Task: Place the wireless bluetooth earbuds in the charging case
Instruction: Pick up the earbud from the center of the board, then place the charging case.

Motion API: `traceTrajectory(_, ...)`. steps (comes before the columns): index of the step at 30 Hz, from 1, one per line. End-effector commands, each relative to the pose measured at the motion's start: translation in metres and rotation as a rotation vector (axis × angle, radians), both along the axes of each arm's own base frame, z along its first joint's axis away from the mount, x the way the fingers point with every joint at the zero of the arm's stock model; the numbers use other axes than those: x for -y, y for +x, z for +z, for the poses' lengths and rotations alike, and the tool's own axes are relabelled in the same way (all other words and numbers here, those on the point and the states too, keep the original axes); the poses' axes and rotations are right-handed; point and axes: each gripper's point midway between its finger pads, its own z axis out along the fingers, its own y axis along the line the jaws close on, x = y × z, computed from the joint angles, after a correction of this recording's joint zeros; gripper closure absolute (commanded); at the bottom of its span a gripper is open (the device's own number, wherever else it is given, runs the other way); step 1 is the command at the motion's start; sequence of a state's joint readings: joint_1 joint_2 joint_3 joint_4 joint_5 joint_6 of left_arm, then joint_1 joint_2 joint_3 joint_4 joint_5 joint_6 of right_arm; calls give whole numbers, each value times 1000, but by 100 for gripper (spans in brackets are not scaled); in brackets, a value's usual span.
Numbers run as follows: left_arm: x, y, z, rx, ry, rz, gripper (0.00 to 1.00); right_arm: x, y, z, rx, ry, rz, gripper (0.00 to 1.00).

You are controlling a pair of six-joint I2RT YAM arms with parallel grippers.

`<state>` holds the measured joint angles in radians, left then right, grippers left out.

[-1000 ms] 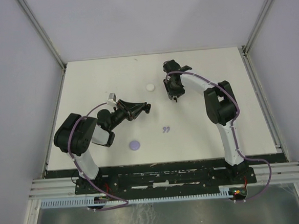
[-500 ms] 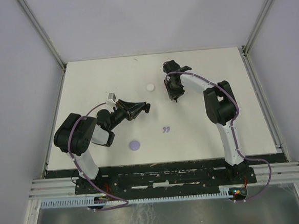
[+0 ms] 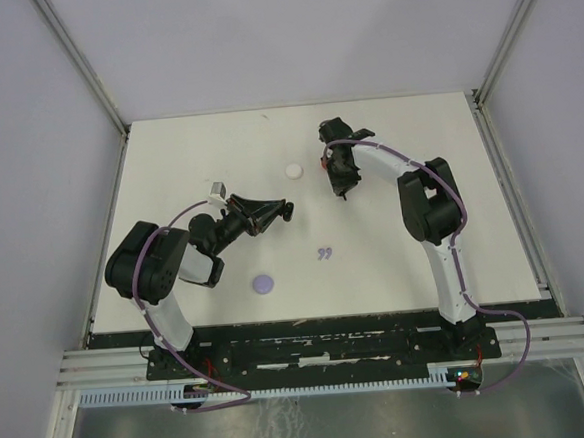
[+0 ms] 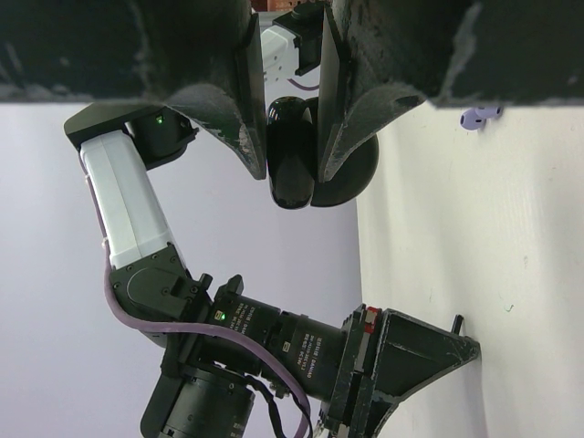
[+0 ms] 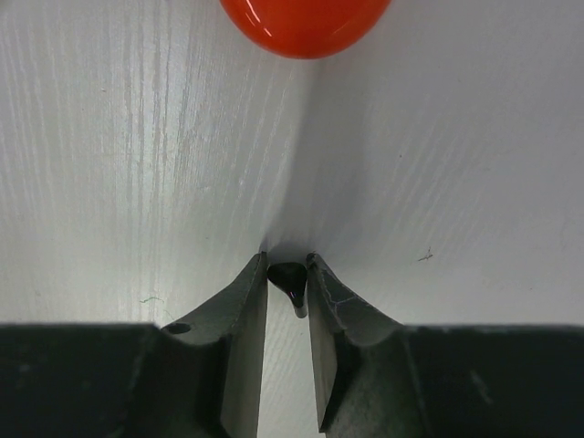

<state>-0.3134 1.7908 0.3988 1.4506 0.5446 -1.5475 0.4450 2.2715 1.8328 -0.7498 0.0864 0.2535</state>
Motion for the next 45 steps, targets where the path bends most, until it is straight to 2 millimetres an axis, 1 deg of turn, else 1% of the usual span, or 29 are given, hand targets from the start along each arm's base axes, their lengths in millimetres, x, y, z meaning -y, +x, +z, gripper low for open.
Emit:
traceTrajectory(1,-2,-2,12,41,-33,-9,97,1,11,13,31,4,-8,71)
traceTrajectory(2,-1,-2,13,41,-33,-9,97,2,11,13,30,4,-10,73)
traceTrajectory(4,-1,-2,13,42,-32,-9,97,1,13,15,37,6,-9,79)
traceTrajectory(6,-1,-2,13,42,-33,-9,97,1,15,19,47,7,-1,92)
traceTrajectory(7,-1,-2,12,39,-33,-9,97,0,17,25,65,10,3,95)
traceTrajectory(9,-2,-2,12,40,-32,-6,97,-2,24,44,137,39,12,96)
traceTrajectory(10,-2,-2,12,38,-32,-6,97,-2,22,50,170,58,15,97)
traceTrajectory(13,-1,-1,12,35,-33,-6,97,-11,22,89,337,173,43,99)
traceTrajectory(16,-1,1,12,30,-38,-4,97,-20,12,131,496,294,93,99)
traceTrajectory(17,-1,1,11,28,-39,-3,97,-23,5,145,548,338,113,99)
traceTrajectory(18,-1,2,11,27,-42,-3,97,-29,2,165,634,398,141,99)
traceTrajectory(20,-1,3,11,21,-48,-3,97,-38,-16,195,766,508,188,99)
traceTrajectory(21,-1,3,11,20,-53,-4,97,-41,-29,217,850,571,220,98)
traceTrajectory(22,0,3,12,21,-62,-7,97,-44,-40,226,917,614,251,98)
traceTrajectory(23,0,4,13,22,-71,-8,97,-46,-53,228,968,641,279,98)
traceTrajectory(25,1,4,14,19,-87,-15,97,-53,-72,240,1061,692,342,98)
traceTrajectory(26,1,4,14,16,-90,-17,97,-57,-80,244,1089,710,380,99)
traceTrajectory(30,3,3,14,20,-92,-26,97,-78,-114,242,1187,737,548,98)
traceTrajectory(34,5,1,17,26,-95,-42,97,-97,-140,240,1279,767,672,99)
traceTrajectory(35,6,1,18,29,-95,-46,97,-100,-145,242,1308,776,682,99)
traceTrajectory(37,8,-1,19,34,-94,-60,97,-107,-150,237,1307,793,693,99)
traceTrajectory(45,18,-4,20,49,-77,-111,97,-123,-152,224,1229,752,700,99)
